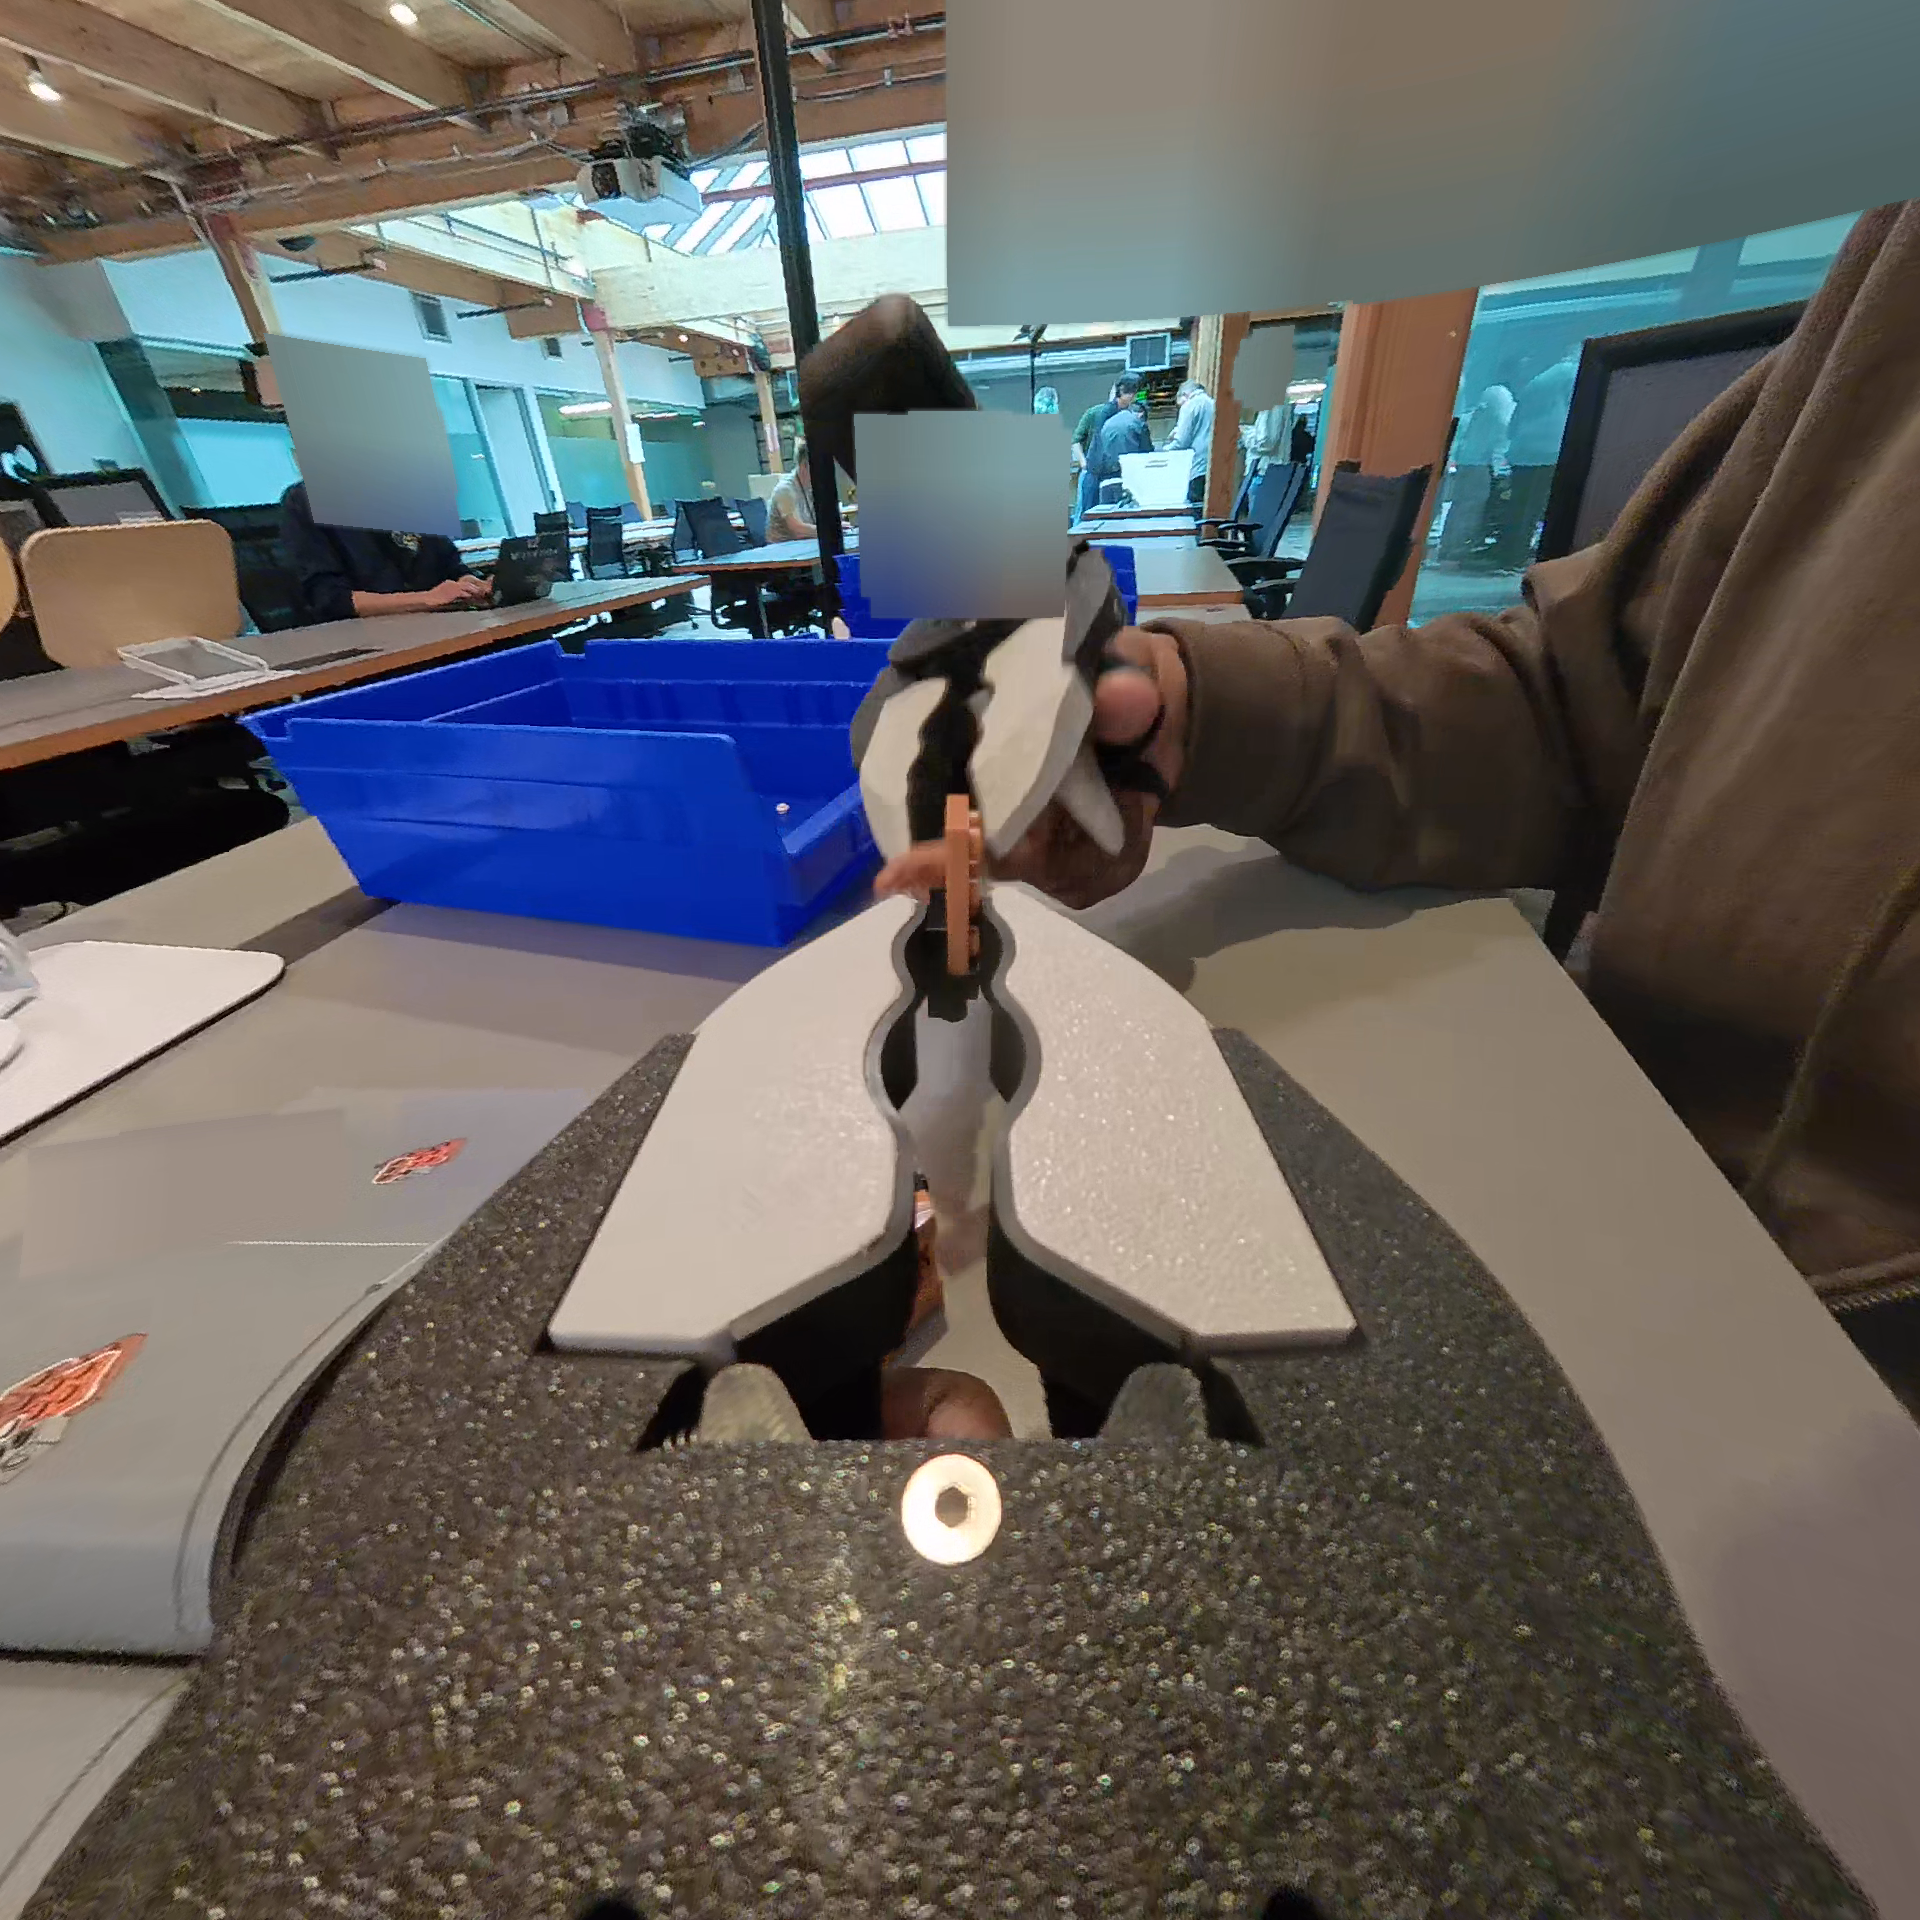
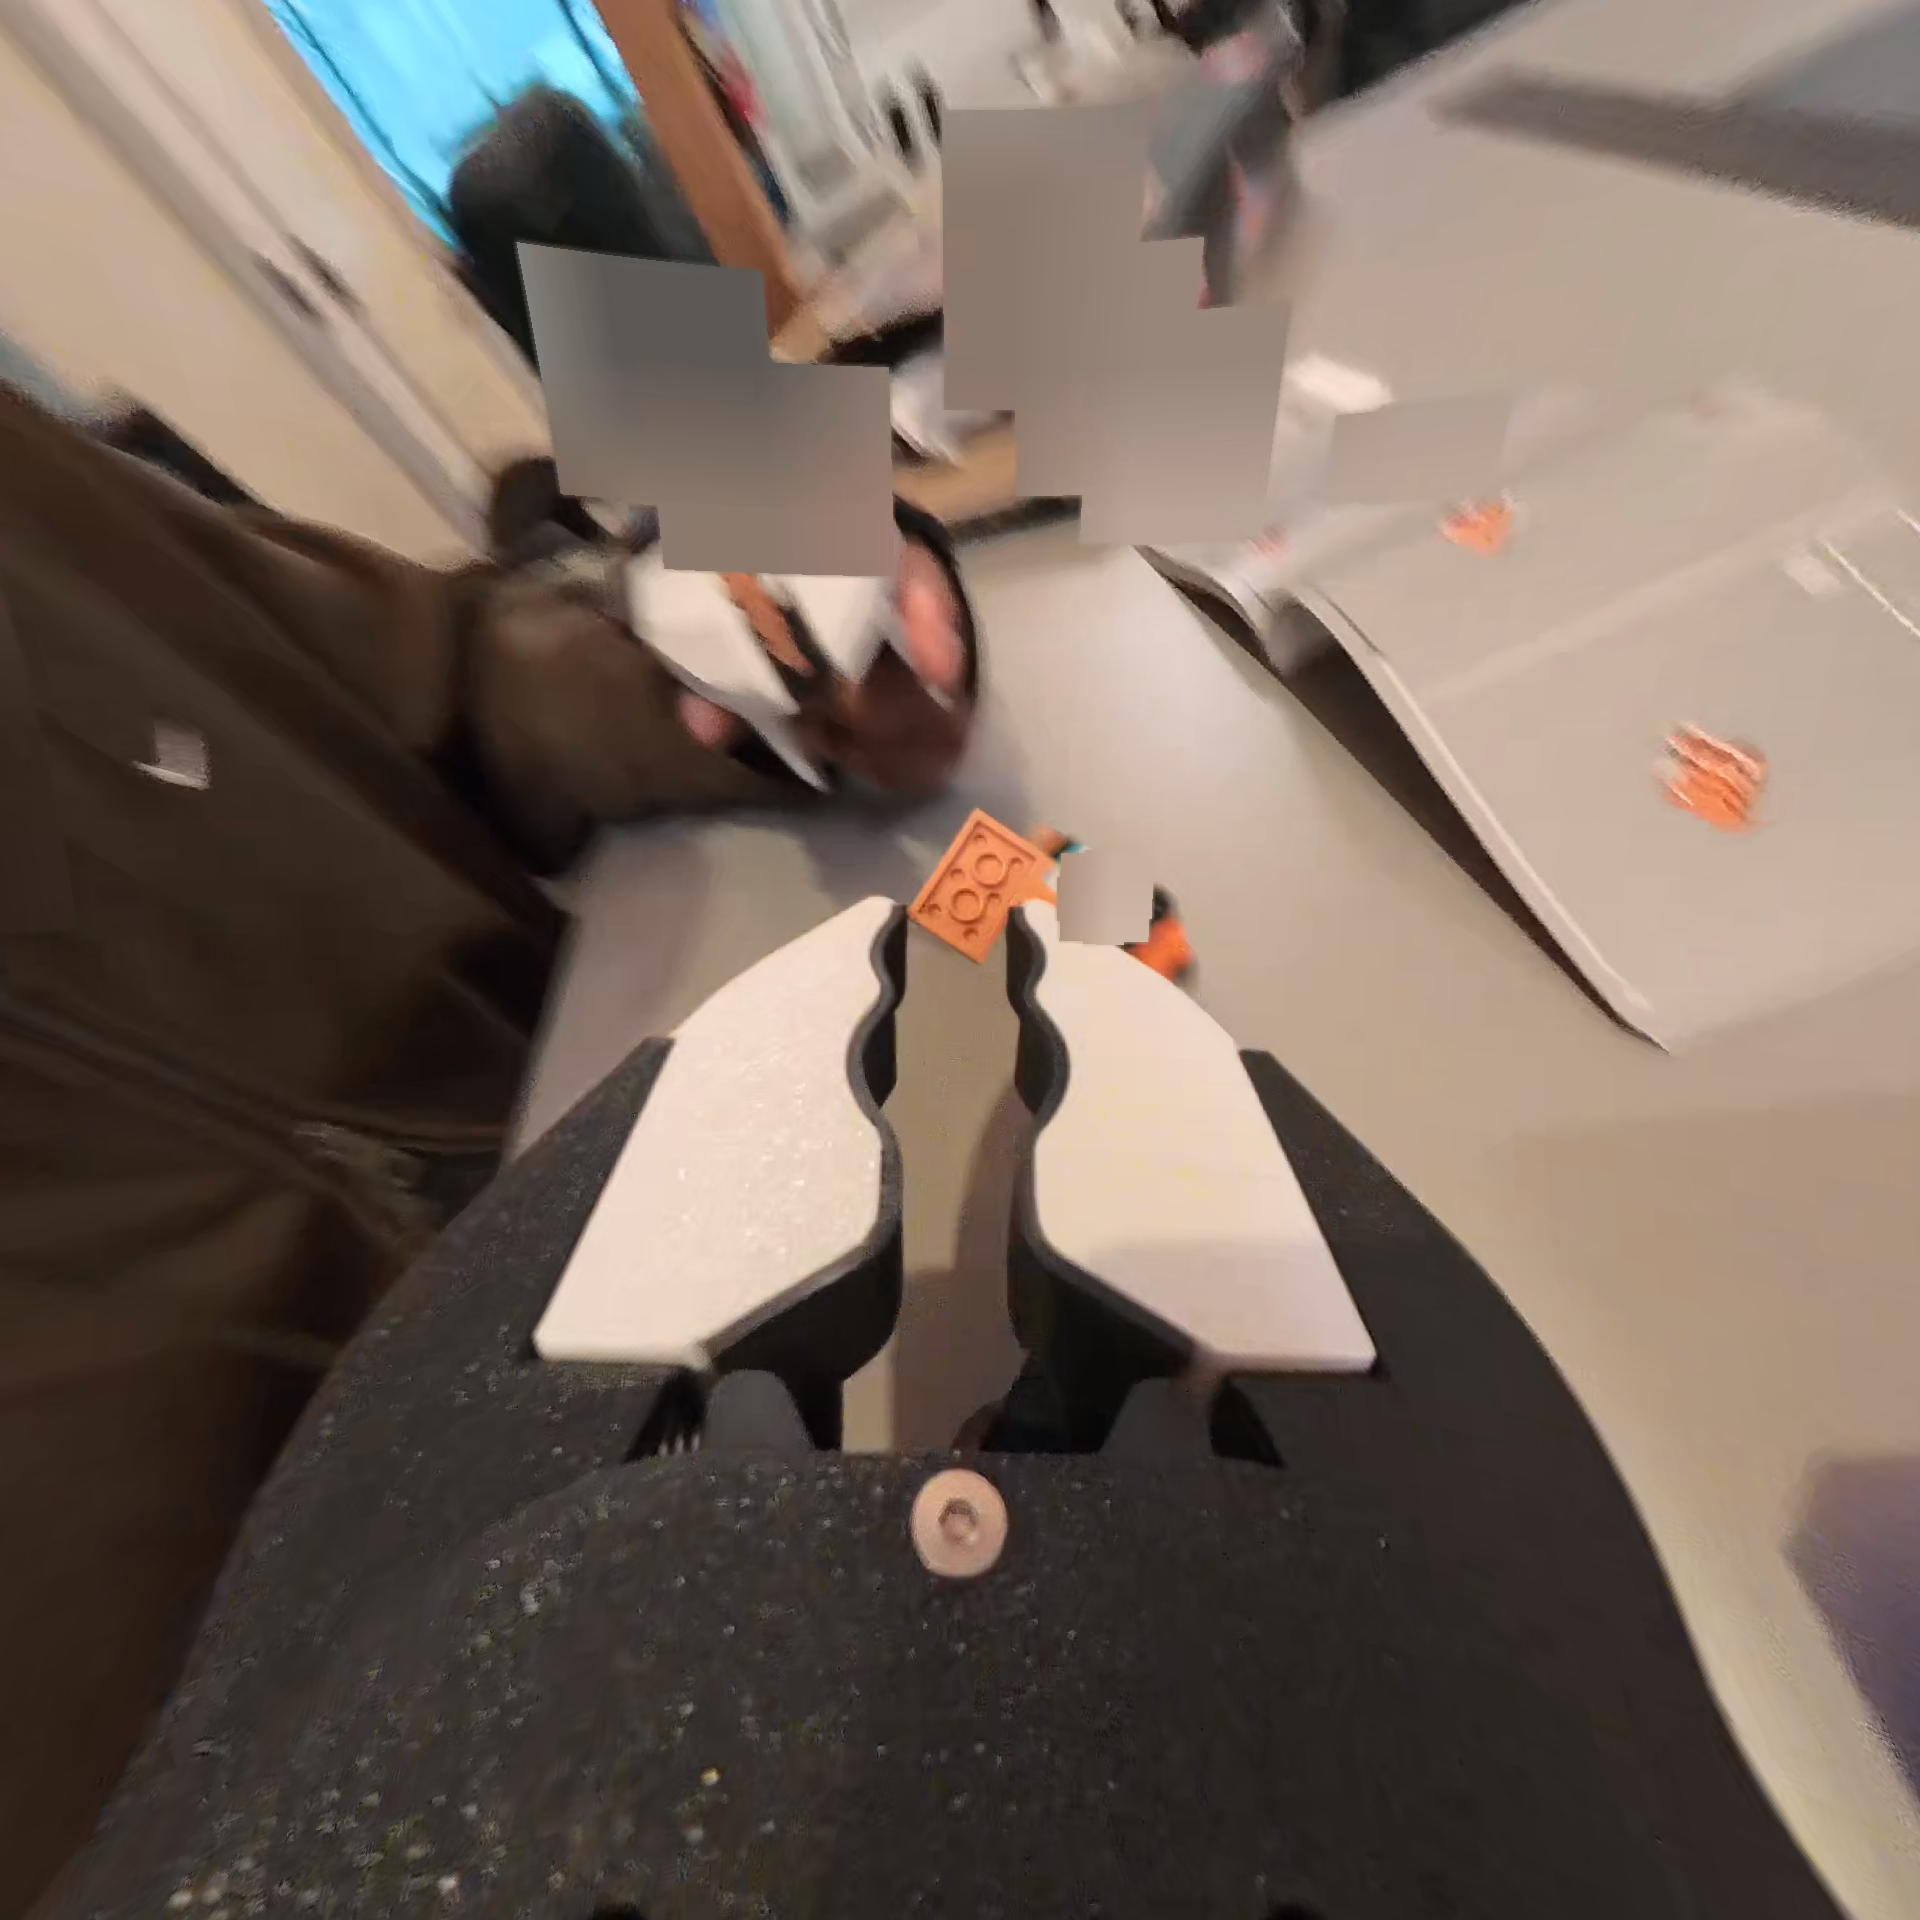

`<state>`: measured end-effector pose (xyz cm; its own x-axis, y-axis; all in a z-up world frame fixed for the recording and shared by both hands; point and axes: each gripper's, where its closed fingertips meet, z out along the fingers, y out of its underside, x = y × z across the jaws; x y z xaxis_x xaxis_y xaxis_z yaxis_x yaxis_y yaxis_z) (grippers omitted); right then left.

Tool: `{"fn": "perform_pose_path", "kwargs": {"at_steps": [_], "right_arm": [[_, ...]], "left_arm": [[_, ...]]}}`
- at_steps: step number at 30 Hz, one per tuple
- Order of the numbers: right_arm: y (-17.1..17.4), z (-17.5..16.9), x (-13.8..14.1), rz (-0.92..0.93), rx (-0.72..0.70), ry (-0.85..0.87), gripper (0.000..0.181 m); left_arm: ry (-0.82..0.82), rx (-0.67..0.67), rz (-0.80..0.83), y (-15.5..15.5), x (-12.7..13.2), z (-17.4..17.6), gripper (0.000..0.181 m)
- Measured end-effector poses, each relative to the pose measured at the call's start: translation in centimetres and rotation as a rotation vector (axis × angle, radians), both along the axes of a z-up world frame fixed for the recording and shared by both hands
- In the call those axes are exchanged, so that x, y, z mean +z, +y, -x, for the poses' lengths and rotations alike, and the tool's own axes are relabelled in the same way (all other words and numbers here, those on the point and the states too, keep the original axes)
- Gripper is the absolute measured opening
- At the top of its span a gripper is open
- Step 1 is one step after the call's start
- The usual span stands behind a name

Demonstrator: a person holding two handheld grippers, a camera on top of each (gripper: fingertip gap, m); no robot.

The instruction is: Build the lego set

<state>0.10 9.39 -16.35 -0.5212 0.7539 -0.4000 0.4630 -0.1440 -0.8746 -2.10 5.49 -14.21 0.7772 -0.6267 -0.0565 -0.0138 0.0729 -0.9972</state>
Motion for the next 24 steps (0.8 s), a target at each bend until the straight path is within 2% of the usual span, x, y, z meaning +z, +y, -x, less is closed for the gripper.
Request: {"fn": "perform_pose_path", "kwargs": {"at_steps": [3,8,14,24], "right_arm": [[-2.2,-0.6,3.6,0.176,0.121,0.083,0.017],[-5.5,-1.5,4.9,0.197,0.297,0.099,0.017],[-6.4,-2.2,4.7,0.226,0.402,0.061,0.016],[-7.7,-2.3,3.0,0.215,0.53,-0.035,0.015]], "left_arm": [[0.041,-0.032,-0.031,-0.3,-0.2,-0.8,0.008],[0.205,-0.048,-0.148,-1.3,-0.4,-2.0,0.008],[0.294,-0.092,-0.24,-2.3,-0.4,-3.4,0.008],[0.328,-0.114,-0.28,-2.8,-0.5,-4.1,0.008]]}}
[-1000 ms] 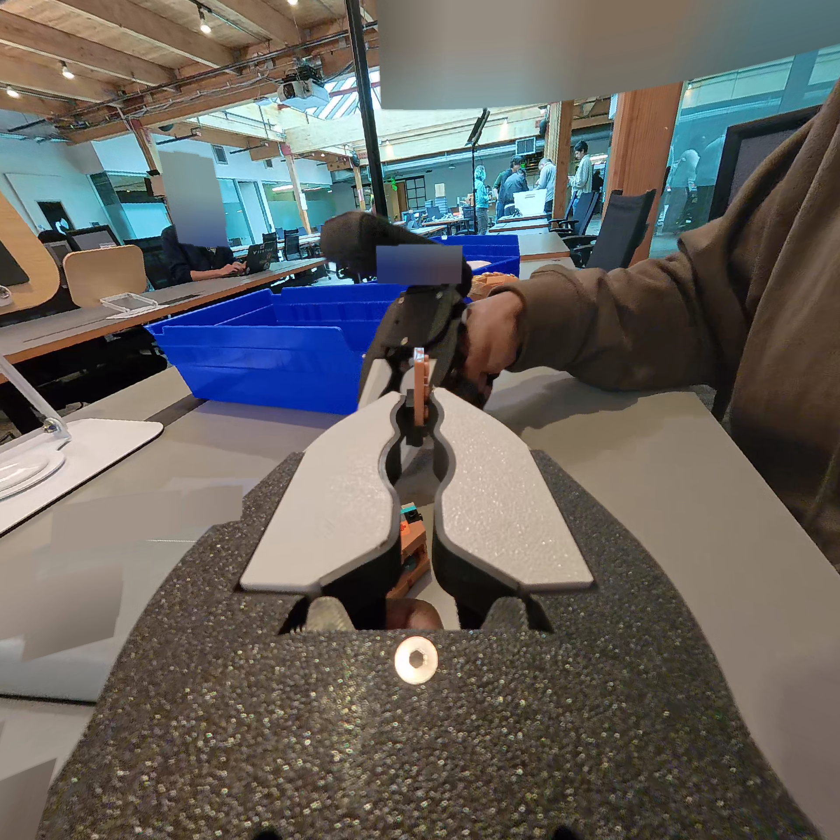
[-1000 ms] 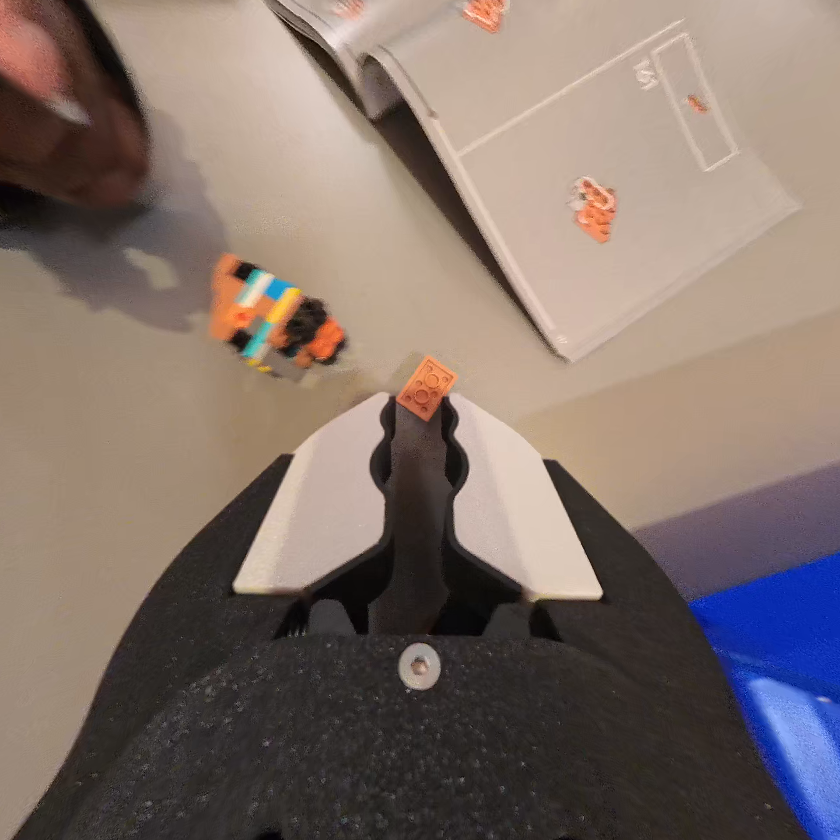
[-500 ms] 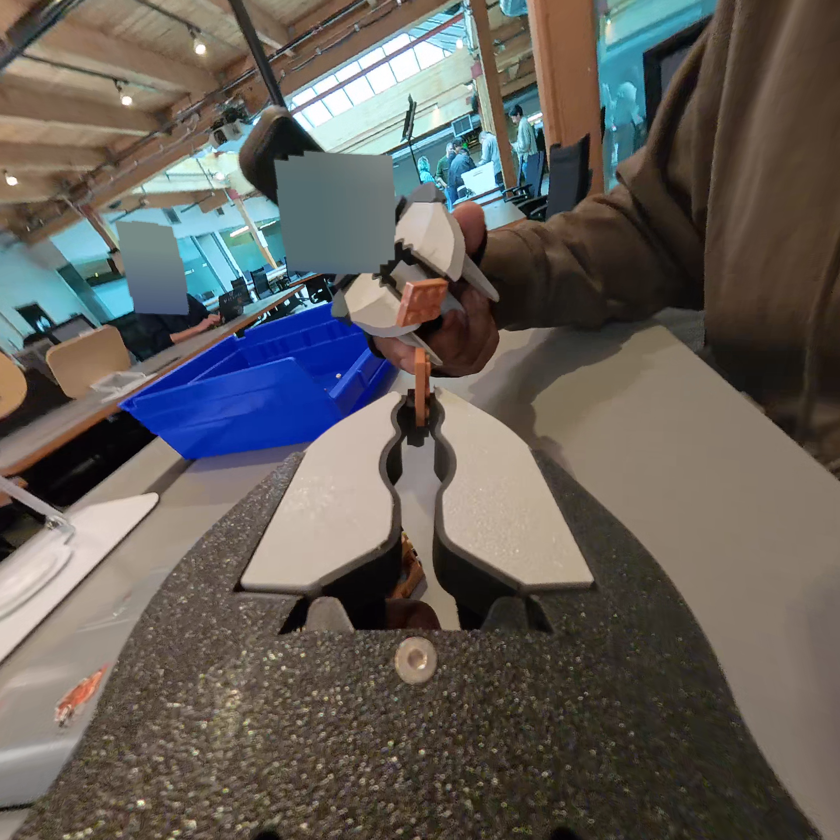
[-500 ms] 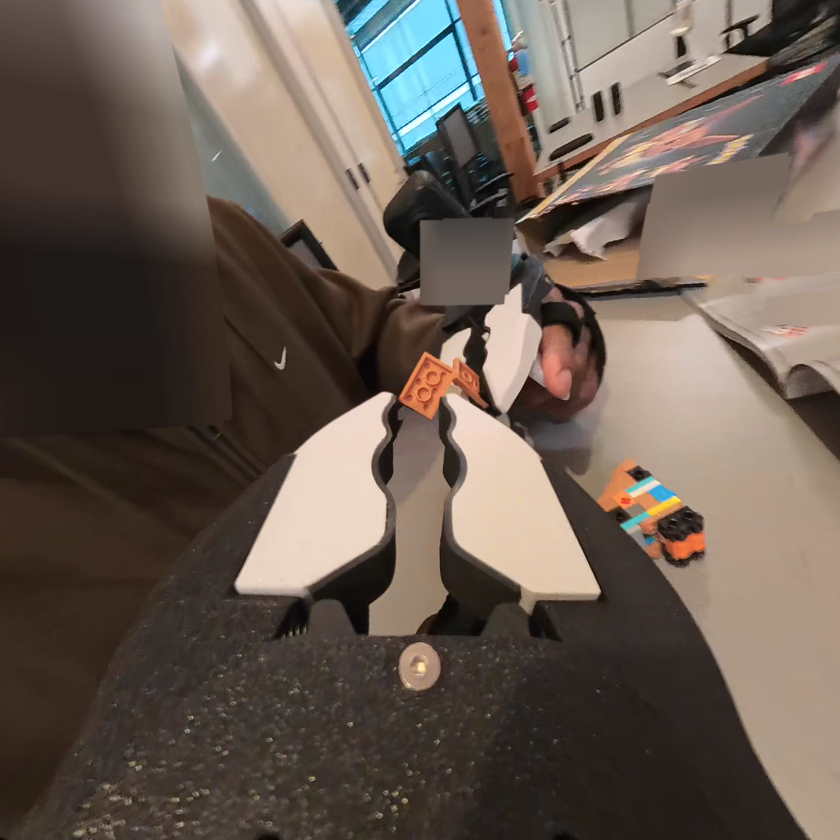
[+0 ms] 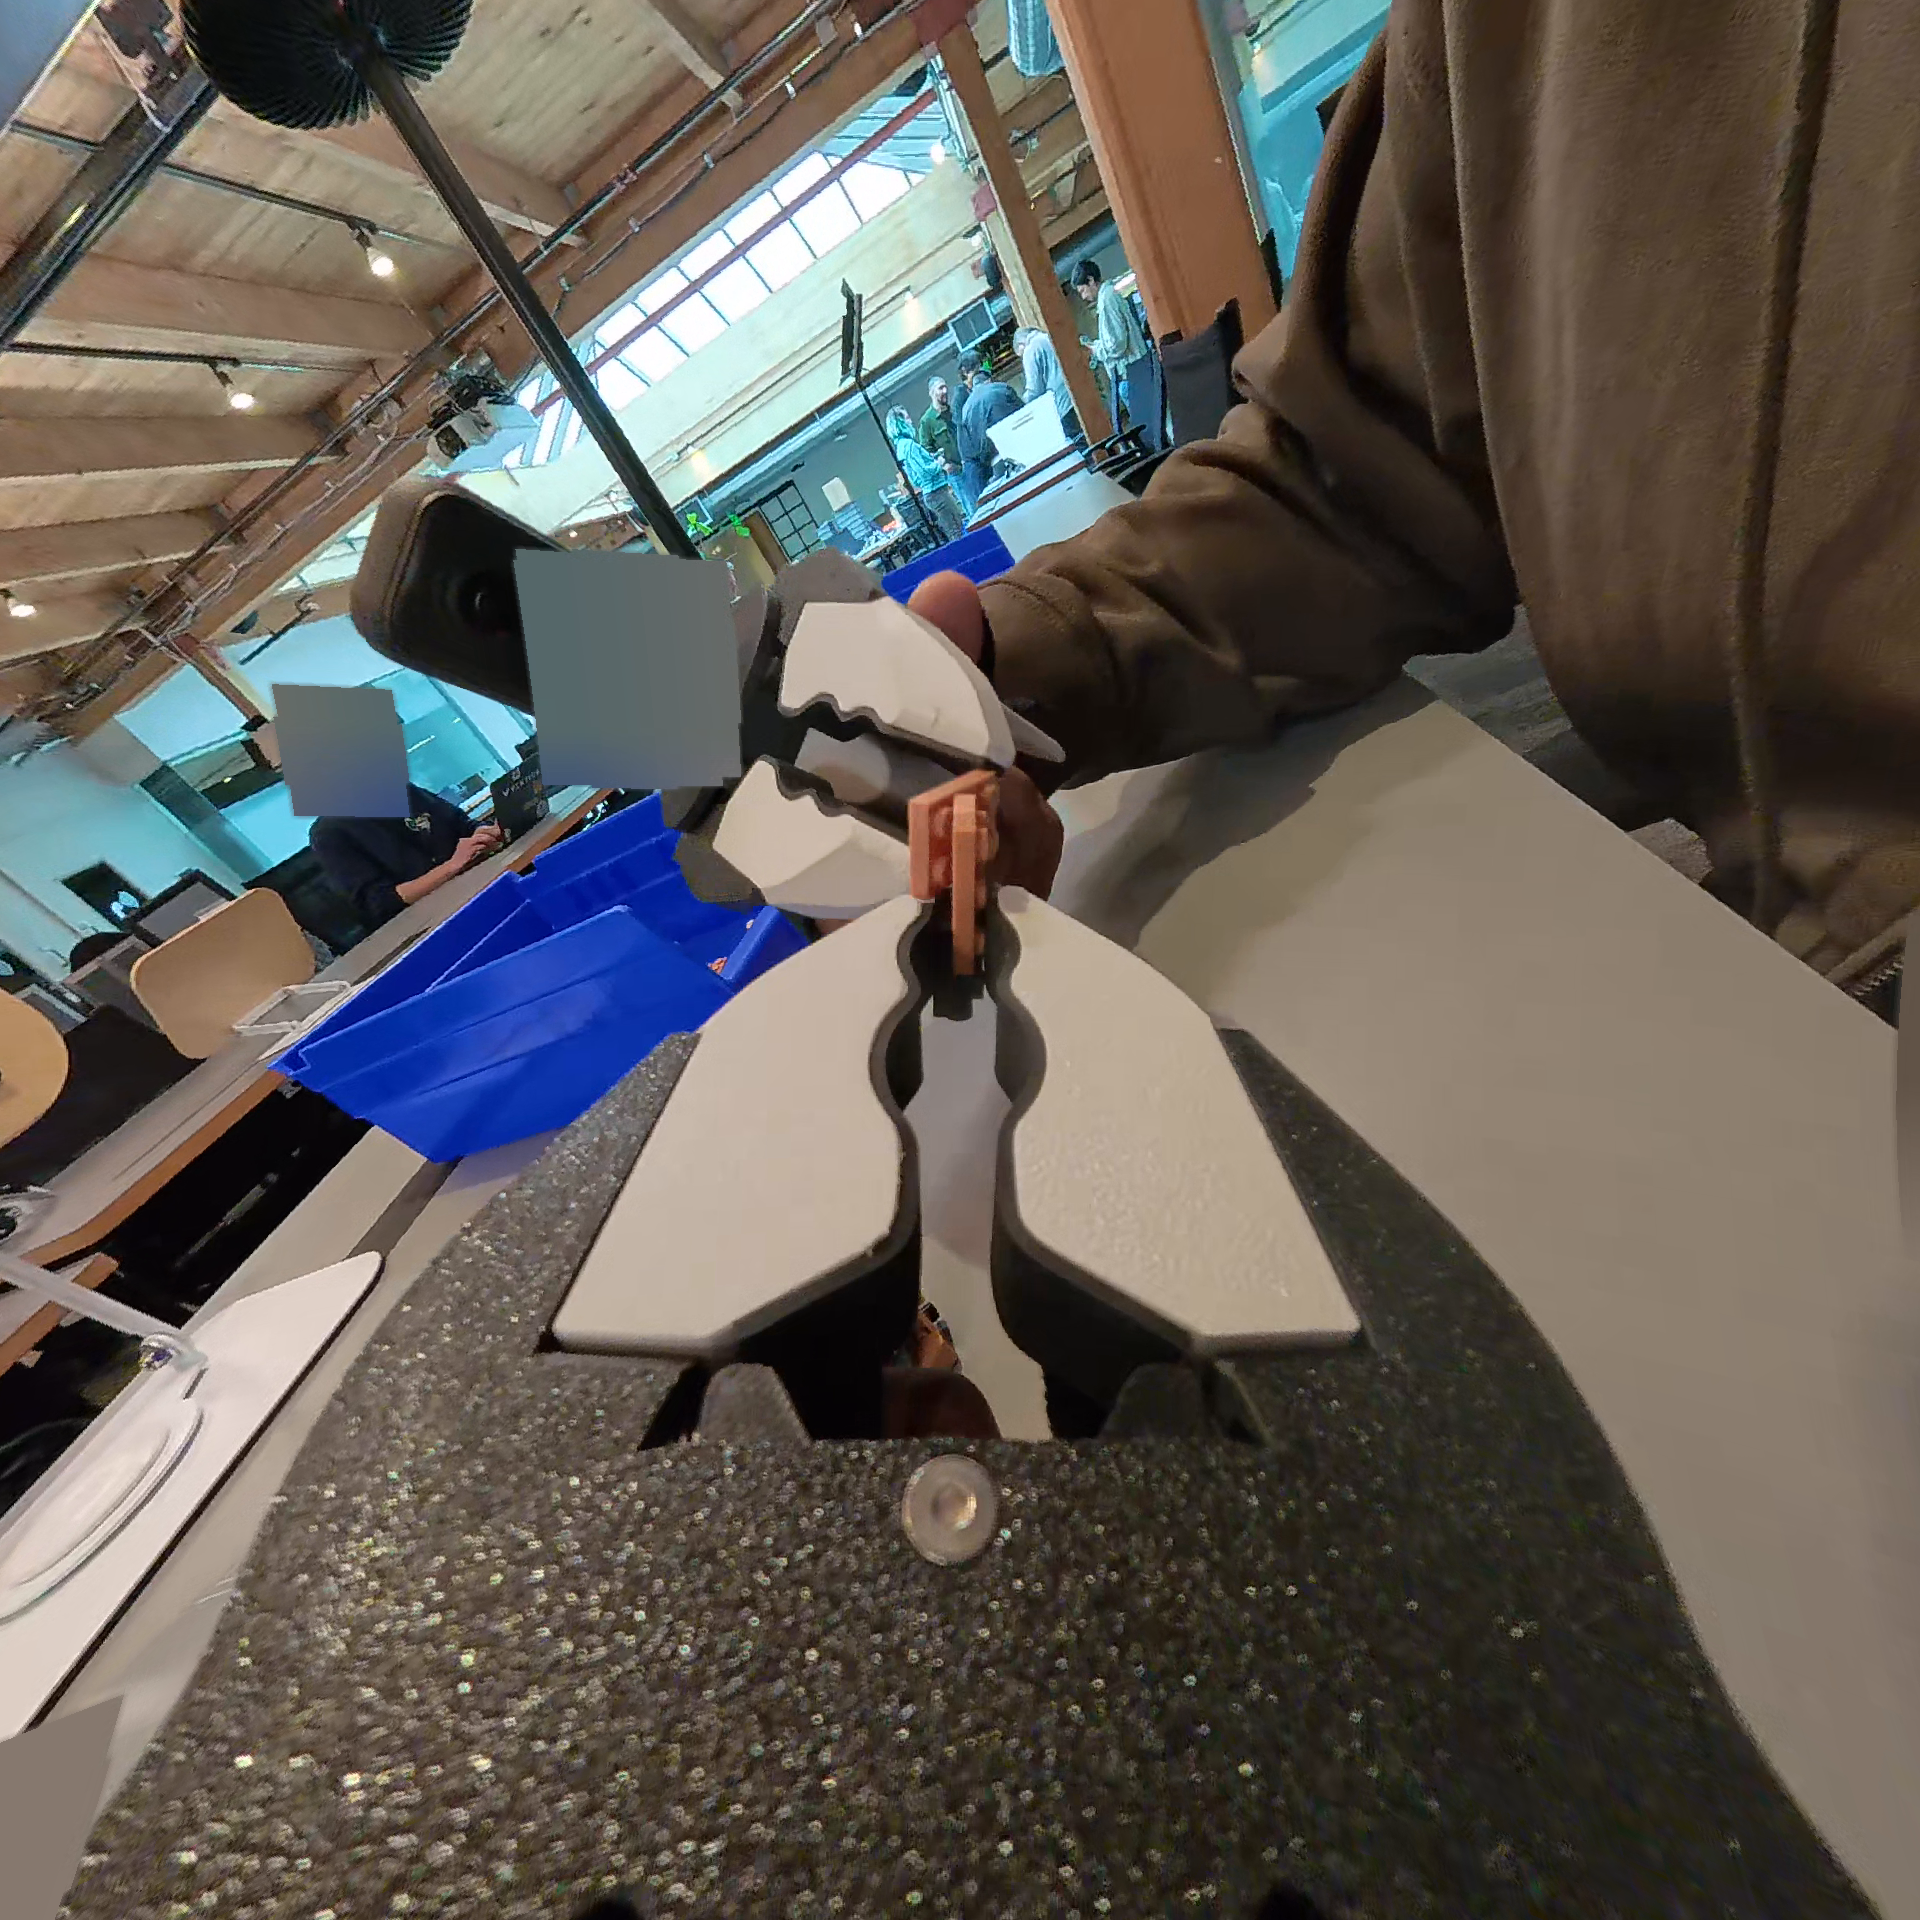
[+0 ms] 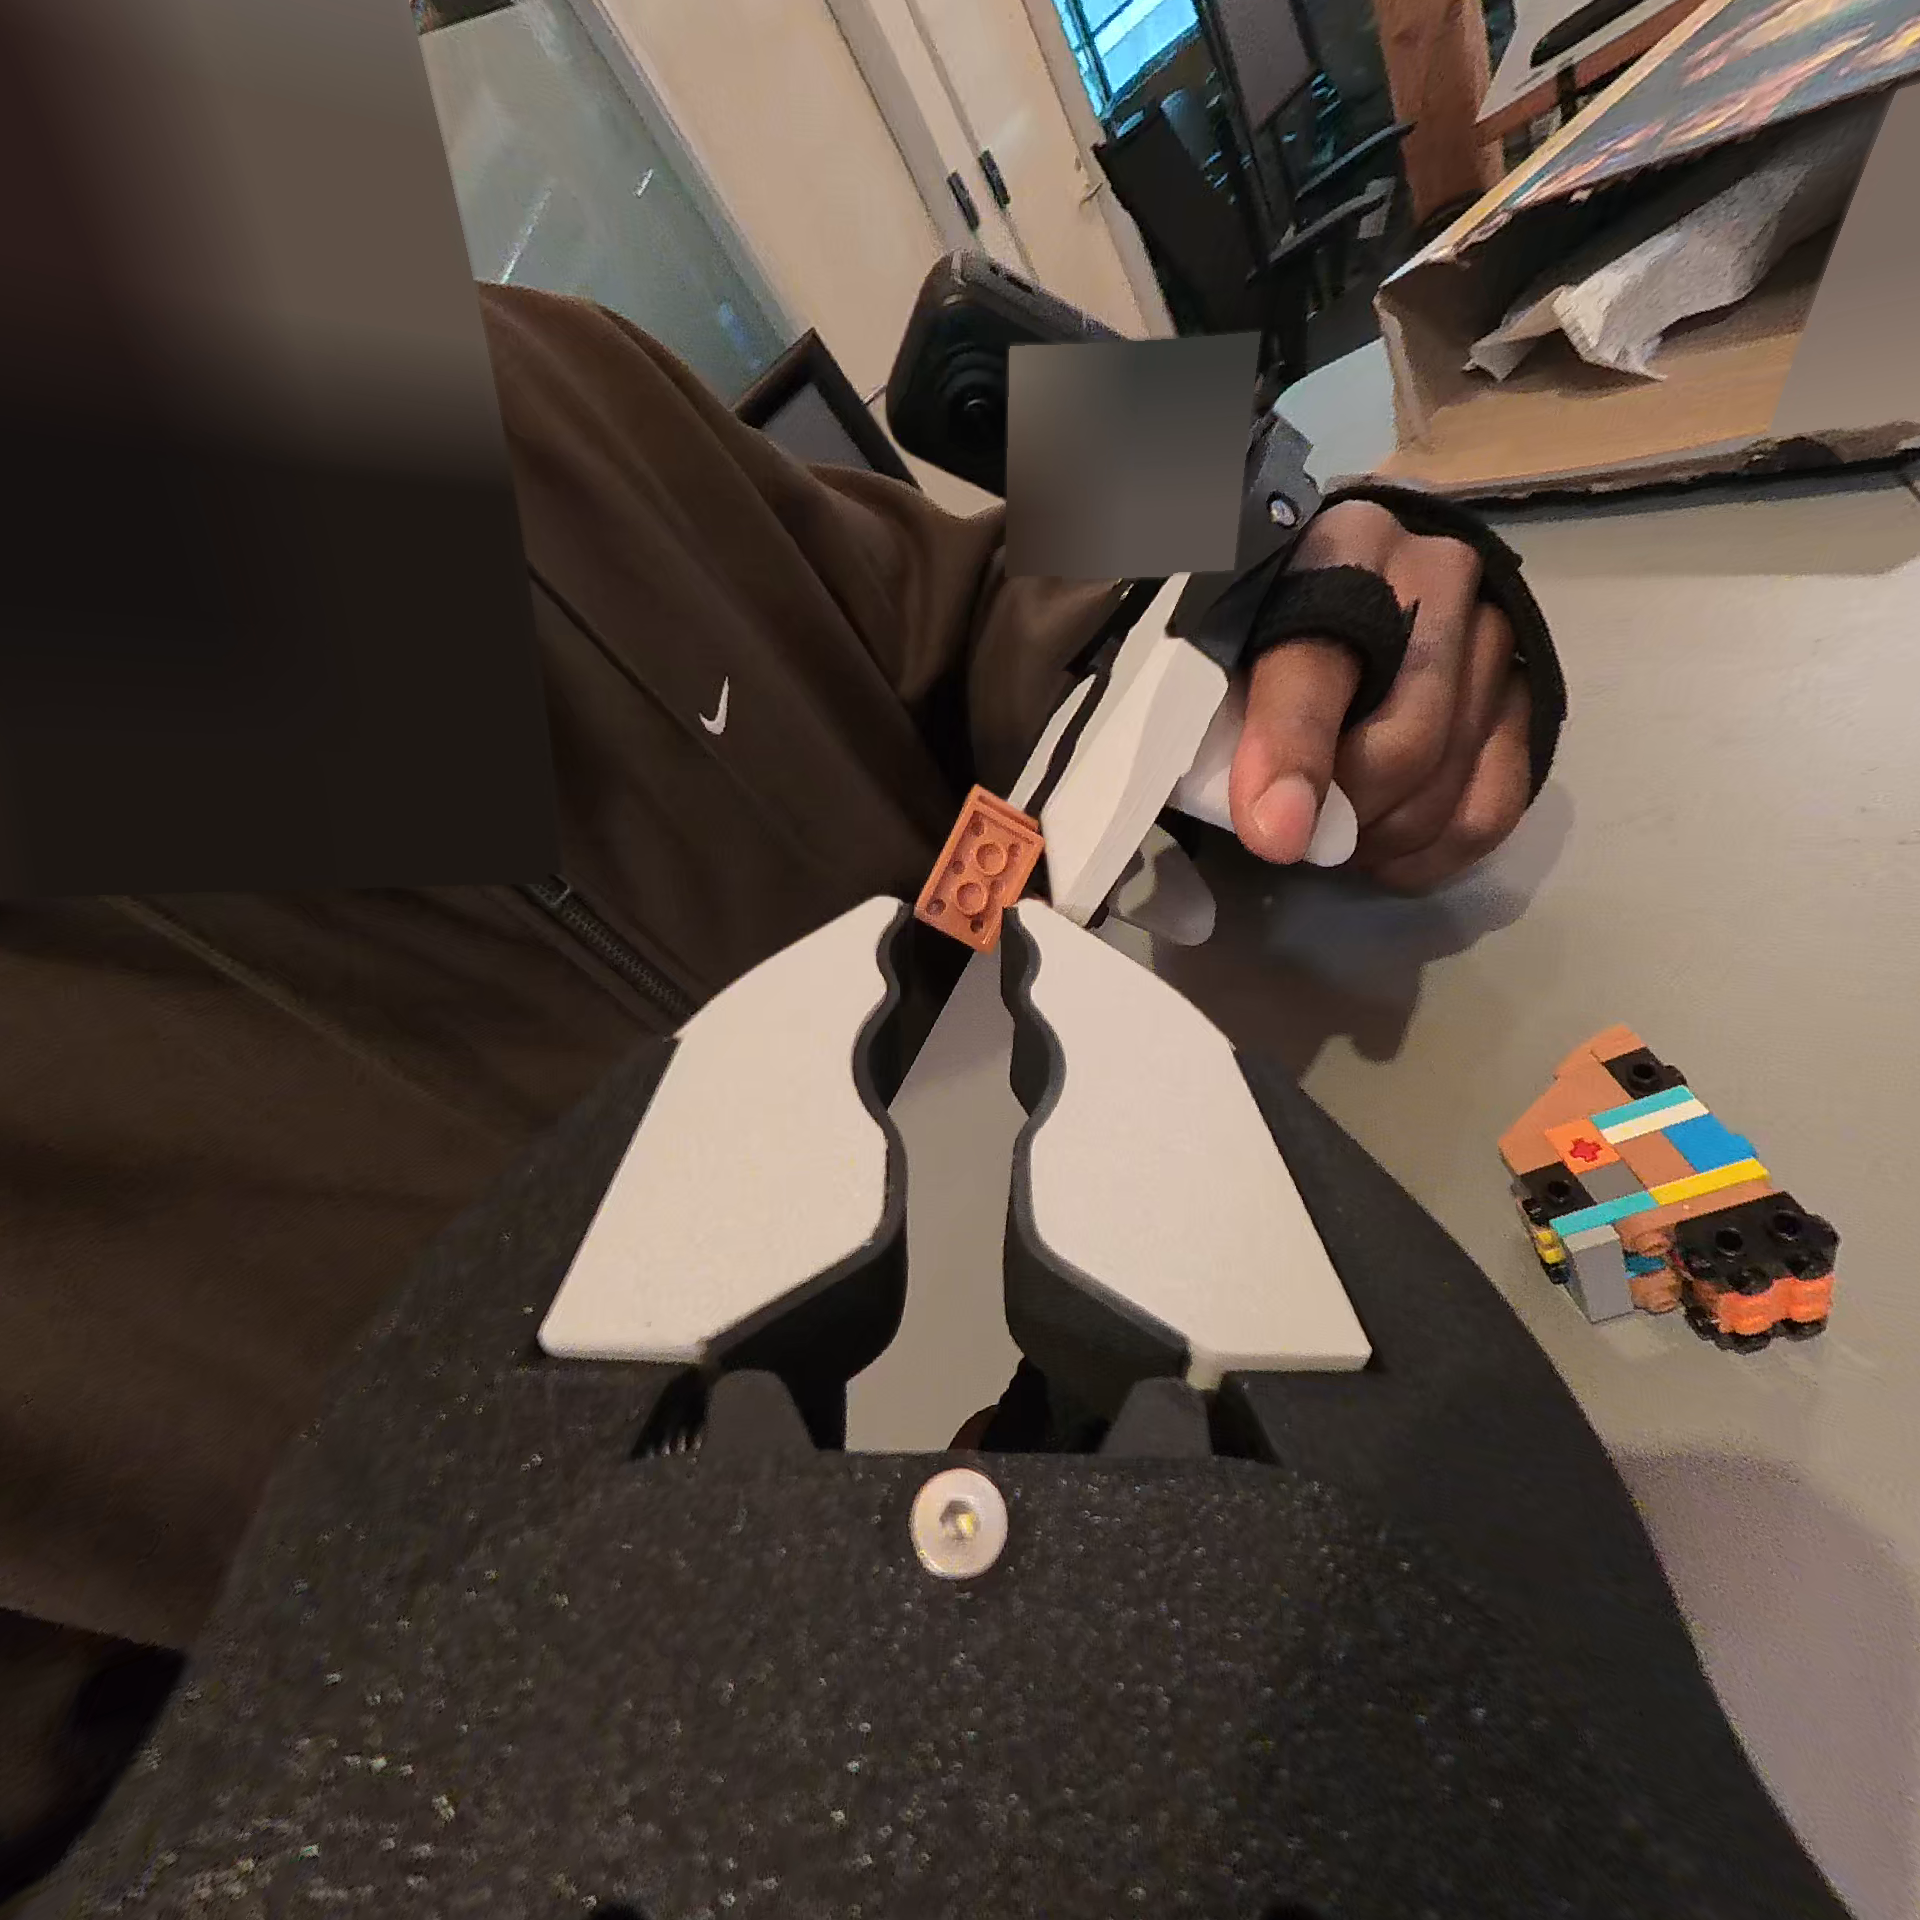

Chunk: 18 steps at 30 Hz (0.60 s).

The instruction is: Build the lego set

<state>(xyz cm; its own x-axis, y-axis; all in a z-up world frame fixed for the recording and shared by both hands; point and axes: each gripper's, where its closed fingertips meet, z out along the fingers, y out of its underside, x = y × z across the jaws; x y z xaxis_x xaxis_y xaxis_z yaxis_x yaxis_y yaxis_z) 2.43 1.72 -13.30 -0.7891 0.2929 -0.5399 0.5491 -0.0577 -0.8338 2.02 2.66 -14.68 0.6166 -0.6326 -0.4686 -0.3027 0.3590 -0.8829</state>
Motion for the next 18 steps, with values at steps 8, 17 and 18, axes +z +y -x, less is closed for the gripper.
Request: {"fn": "perform_pose_path", "kwargs": {"at_steps": [8,17,18], "right_arm": [[0.1,0.0,-0.3,-0.009,0.038,-0.03,0.002],[0.5,0.2,-1.3,-0.042,0.023,-0.031,0.002],[0.6,0.3,-1.3,-0.05,0.018,-0.031,0.003]], "left_arm": [[0.008,0.013,0.011,0.2,-0.3,-0.1,0.008],[0.03,0.045,0.058,0.8,-1.3,0.1,0.008],[0.032,0.049,0.06,0.9,-1.3,0.2,0.008]]}}
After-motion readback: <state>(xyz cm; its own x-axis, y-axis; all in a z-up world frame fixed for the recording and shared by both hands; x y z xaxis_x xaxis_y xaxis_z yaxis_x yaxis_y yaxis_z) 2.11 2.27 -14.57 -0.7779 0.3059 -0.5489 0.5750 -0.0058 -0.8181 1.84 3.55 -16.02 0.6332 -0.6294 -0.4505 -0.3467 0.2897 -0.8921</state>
